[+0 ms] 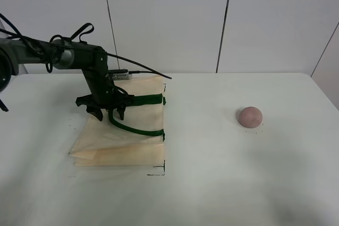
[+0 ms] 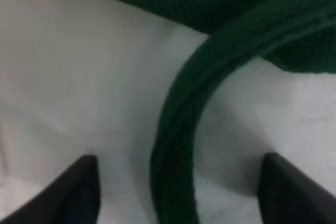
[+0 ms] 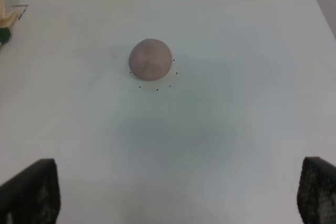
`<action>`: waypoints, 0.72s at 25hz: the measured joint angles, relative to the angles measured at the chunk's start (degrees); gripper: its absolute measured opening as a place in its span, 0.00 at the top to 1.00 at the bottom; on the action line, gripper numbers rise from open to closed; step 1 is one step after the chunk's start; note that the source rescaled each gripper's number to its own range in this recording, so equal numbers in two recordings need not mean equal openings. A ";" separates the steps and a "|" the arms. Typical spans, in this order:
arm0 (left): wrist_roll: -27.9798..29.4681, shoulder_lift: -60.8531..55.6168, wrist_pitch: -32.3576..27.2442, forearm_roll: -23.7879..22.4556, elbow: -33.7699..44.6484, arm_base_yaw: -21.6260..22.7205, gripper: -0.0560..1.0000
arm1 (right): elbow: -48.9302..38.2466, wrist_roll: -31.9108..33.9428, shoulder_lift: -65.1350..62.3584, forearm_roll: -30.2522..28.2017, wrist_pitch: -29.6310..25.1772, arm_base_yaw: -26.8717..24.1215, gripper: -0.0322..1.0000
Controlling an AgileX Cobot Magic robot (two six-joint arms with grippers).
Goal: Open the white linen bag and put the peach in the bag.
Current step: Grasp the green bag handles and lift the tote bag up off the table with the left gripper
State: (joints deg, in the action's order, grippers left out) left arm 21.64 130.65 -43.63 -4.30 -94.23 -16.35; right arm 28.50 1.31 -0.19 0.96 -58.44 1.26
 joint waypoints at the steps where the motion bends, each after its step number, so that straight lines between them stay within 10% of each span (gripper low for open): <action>1: 0.02 0.06 0.06 0.11 0.00 0.00 0.24 | 0.00 0.00 0.00 0.00 0.00 0.00 0.00; 8: 0.18 0.11 0.20 0.82 -0.14 -0.27 0.94 | 0.00 0.00 0.00 0.00 0.00 0.00 0.00; 18: -1.00 -3.86 -11.79 0.00 -12.19 -0.22 0.95 | 0.00 0.00 0.00 0.00 0.00 0.00 0.00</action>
State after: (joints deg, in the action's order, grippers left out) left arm 20.63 126.79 -55.43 -4.29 -106.43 -16.57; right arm 28.50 1.31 -0.19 0.96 -58.44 1.26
